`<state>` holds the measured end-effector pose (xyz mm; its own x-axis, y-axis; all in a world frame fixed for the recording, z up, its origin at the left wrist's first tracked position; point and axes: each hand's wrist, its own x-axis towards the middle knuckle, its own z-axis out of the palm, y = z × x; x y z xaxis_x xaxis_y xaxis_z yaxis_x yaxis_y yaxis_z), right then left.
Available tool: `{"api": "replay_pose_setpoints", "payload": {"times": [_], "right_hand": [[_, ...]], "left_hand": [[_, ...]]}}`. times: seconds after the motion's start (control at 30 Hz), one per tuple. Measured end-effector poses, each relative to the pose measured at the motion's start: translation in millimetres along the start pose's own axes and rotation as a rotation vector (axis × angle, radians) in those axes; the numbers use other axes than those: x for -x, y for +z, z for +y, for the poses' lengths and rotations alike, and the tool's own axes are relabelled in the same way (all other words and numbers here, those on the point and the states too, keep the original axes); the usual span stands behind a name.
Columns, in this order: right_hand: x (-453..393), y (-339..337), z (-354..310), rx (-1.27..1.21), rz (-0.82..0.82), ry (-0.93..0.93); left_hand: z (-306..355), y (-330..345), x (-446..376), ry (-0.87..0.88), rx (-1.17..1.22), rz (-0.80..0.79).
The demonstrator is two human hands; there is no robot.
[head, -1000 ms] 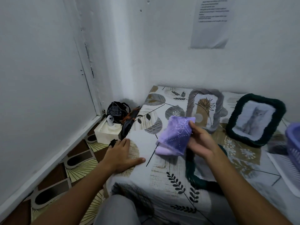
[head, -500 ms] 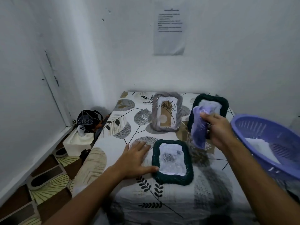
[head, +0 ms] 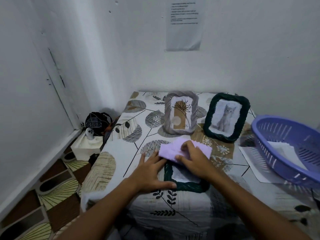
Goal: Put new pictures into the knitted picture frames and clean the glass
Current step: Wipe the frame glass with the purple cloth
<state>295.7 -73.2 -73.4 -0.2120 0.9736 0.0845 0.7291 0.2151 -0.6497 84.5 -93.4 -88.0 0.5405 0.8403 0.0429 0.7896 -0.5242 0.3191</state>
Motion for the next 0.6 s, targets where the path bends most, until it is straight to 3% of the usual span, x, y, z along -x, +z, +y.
{"api": "replay_pose_setpoints", "payload": {"times": [0.1,0.33,0.6], "right_hand": [[2,3,1,0.225,-0.041,-0.07],[-3,11,-4,0.422,-0.241,-0.095],[8,2,7,0.605,-0.199,-0.121]], "left_hand": [[-1,2,1,0.014,-0.001,0.037],[-2,6,1,0.0,-0.002,0.059],[-2,8,1,-0.025,-0.018,0.06]]}}
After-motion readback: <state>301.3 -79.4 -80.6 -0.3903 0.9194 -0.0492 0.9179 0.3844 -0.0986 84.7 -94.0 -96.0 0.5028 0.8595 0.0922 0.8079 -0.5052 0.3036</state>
